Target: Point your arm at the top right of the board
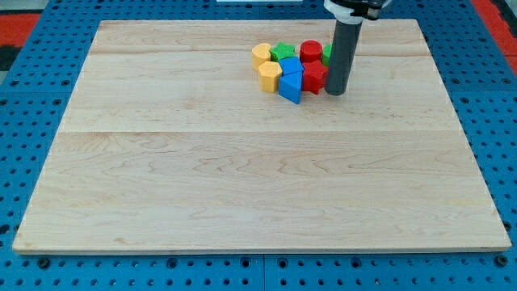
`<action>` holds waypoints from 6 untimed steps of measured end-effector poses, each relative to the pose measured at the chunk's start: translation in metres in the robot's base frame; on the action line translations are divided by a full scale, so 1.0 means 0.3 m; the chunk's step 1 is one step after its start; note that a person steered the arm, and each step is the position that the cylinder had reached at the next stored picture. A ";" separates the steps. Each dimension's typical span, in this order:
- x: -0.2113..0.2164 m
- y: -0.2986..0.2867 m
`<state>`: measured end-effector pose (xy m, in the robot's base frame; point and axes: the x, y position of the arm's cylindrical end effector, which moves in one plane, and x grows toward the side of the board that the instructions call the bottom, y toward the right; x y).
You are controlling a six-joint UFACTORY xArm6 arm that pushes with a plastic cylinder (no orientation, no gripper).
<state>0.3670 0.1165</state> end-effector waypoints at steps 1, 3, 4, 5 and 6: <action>0.022 0.055; -0.176 0.334; -0.307 0.336; -0.327 0.281; -0.318 0.173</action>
